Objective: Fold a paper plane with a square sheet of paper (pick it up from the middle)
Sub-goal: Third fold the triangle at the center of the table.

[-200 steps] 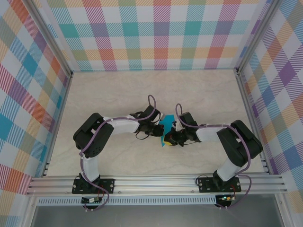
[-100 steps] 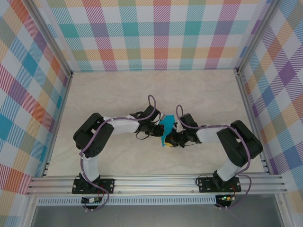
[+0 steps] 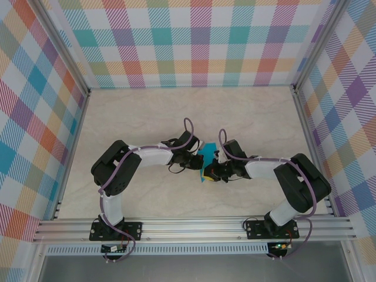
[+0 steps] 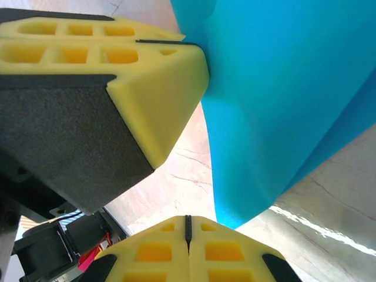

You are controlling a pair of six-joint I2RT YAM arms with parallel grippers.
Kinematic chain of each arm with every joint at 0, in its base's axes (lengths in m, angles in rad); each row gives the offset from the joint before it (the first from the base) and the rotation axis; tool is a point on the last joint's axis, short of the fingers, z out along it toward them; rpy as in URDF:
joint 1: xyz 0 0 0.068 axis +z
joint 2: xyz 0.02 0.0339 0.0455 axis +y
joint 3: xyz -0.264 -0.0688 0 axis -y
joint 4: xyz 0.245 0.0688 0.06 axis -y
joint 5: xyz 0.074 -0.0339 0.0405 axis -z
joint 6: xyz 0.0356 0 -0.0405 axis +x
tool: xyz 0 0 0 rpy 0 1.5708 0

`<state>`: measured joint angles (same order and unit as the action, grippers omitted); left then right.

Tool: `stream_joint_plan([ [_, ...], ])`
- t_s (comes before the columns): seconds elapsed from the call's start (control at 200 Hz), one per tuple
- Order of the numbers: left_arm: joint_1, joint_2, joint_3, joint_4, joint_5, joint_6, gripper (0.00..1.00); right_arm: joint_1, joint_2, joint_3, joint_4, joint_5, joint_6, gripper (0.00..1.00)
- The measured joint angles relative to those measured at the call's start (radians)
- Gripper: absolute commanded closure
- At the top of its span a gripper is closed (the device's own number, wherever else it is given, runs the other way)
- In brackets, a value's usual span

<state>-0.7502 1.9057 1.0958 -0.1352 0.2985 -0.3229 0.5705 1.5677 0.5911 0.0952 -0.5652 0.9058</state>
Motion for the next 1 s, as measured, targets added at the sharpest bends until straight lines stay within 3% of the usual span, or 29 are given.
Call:
stream_joint_plan([
  [0.17, 0.000, 0.000, 0.000, 0.000, 0.000, 0.002, 0.98, -0.048, -0.049, 0.041, -0.135, 0.044, -0.060, 1.00],
  [0.325, 0.000, 0.000, 0.000, 0.000, 0.000, 0.003, 0.98, -0.129, -0.048, 0.188, -0.247, 0.101, -0.135, 1.00],
  [0.615, 0.000, 0.000, 0.001, -0.002, 0.000, 0.003, 0.98, -0.181, 0.243, 0.537, -0.398, 0.171, -0.282, 1.00],
  [0.79, 0.000, 0.000, 0.007, -0.013, 0.000, 0.006, 0.98, -0.183, 0.367, 0.588, -0.463, 0.164, -0.325, 1.00],
  [1.0, 0.000, 0.004, 0.026, -0.049, -0.001, 0.018, 0.98, -0.185, 0.406, 0.615, -0.498, 0.150, -0.358, 1.00],
])
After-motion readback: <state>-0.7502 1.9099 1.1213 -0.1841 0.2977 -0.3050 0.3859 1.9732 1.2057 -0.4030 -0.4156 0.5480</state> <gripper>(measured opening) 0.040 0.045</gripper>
